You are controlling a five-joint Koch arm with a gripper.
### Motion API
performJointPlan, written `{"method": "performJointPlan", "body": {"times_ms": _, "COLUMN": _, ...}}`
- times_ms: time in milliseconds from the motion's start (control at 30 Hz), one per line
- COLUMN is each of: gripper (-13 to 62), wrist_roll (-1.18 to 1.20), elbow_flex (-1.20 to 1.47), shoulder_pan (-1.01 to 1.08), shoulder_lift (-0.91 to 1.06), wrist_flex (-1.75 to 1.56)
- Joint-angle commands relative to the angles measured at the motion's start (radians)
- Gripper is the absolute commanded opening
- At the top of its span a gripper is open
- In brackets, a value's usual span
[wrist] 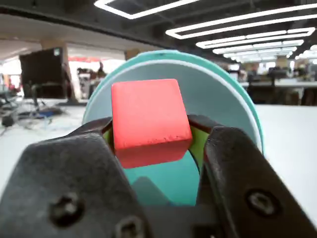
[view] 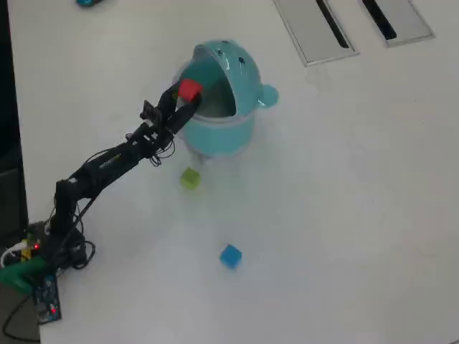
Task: Grasp RGB lego blocks and put them in the bin one by one.
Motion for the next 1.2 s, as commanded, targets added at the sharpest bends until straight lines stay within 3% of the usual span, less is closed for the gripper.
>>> {"method": "performJointPlan", "body": {"times_ms": 0, "gripper": 12.7, "wrist_roll": 0.008, "elbow_flex": -0.124, "shoulder_pan": 0.002, "shoulder_lift": 0.0, "wrist_flex": 0.006}}
{"method": "performJointPlan", "body": {"times_ms": 367, "gripper": 12.8, "wrist_roll": 0.008, "elbow_flex": -0.235, "shoulder_pan": 0.012, "shoulder_lift": -0.077, "wrist_flex": 0.081}}
{"method": "performJointPlan", "body": {"times_ms": 400, "gripper": 13.9, "wrist_roll": 0.006, "elbow_flex": -0.233, "shoulder_pan": 0.018, "shoulder_lift": -0.077, "wrist_flex": 0.081}}
{"method": "performJointPlan", "body": {"times_ms": 433, "gripper": 20.9, "wrist_roll": 0.003, "elbow_flex": -0.235, "shoulder_pan": 0.026, "shoulder_lift": -0.08, "wrist_flex": 0.083}}
{"method": "performJointPlan", "body": {"times_ms": 500, "gripper": 26.8, "wrist_roll": -0.009, "elbow_flex": -0.236, "shoulder_pan": 0.026, "shoulder_lift": -0.095, "wrist_flex": 0.094}}
{"method": "performJointPlan", "body": {"times_ms": 800, "gripper": 30.2, "wrist_roll": -0.009, "elbow_flex": -0.213, "shoulder_pan": 0.026, "shoulder_lift": -0.071, "wrist_flex": 0.167}}
{"method": "performJointPlan", "body": {"times_ms": 1167, "gripper": 31.6, "wrist_roll": -0.021, "elbow_flex": -0.075, "shoulder_pan": 0.026, "shoulder_lift": 0.095, "wrist_flex": 0.239}}
